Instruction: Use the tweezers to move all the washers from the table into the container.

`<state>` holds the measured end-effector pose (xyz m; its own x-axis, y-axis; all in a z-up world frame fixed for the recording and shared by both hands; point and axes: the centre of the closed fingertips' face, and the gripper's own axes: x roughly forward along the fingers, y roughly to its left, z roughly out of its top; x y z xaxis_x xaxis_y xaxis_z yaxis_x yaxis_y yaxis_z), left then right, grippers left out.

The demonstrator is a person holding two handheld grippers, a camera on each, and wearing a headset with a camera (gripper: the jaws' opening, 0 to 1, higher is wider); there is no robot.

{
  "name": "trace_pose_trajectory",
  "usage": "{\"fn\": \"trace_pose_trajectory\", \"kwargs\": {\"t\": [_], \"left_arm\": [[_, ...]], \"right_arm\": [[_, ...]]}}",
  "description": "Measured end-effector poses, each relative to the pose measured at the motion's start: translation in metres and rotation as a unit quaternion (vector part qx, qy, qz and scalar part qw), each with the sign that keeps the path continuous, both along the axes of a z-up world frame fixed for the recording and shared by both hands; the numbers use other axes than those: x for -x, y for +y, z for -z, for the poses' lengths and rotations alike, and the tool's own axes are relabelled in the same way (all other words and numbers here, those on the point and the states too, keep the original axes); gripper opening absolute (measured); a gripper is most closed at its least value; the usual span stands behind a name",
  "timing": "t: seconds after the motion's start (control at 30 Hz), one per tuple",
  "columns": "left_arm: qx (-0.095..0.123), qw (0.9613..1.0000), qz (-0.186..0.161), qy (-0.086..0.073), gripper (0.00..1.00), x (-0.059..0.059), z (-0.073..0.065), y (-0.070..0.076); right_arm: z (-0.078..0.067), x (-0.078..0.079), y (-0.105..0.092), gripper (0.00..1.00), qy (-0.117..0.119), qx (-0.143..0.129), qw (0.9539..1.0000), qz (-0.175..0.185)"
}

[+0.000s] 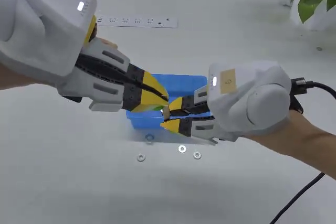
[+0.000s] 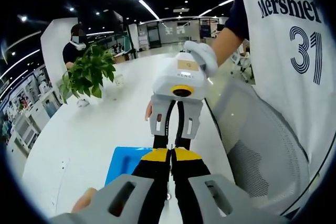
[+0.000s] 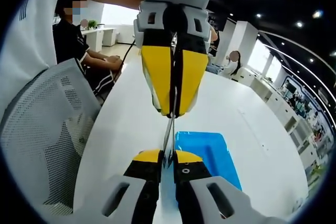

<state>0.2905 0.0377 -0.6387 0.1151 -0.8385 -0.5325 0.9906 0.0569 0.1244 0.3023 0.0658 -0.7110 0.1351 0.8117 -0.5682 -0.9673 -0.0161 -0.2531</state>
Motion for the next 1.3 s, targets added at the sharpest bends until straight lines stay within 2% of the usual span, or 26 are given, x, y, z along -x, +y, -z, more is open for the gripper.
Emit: {"fn": "trace_pose_trajectory", "kwargs": {"t": [0.27, 0.5, 0.77, 0.9, 1.0, 1.2, 1.3], "left_arm": [[-0.001, 0.9999, -0.004, 0.012, 0.05, 0.005, 0.011, 0.004], [-0.002, 0.9996, -0.016, 0.022, 0.05, 0.006, 0.021, 0.013], [-0.008, 0.9986, -0.027, 0.044, 0.05, 0.015, 0.039, 0.026], [-0.008, 0.9982, -0.033, 0.049, 0.05, 0.016, 0.045, 0.031], [-0.01, 0.9979, -0.038, 0.05, 0.05, 0.013, 0.05, 0.036], [-0.015, 0.9973, -0.057, 0.044, 0.05, -0.002, 0.059, 0.045], [-0.017, 0.997, -0.061, 0.045, 0.05, -0.006, 0.062, 0.048]], "right_arm": [[0.012, 0.006, 0.005, 0.09, 0.011, 0.007, 0.9999, -0.006], [0.022, 0.007, 0.013, 0.09, 0.018, 0.013, 0.9997, -0.014], [0.042, 0.019, 0.027, 0.09, 0.035, 0.022, 0.9986, -0.033], [0.048, 0.02, 0.032, 0.09, 0.037, 0.025, 0.9983, -0.037], [0.053, 0.016, 0.036, 0.09, 0.034, 0.029, 0.9982, -0.04], [0.061, 0.0, 0.045, 0.09, 0.021, 0.035, 0.9987, -0.031], [0.064, -0.003, 0.048, 0.09, 0.022, 0.035, 0.9987, -0.03]]}}
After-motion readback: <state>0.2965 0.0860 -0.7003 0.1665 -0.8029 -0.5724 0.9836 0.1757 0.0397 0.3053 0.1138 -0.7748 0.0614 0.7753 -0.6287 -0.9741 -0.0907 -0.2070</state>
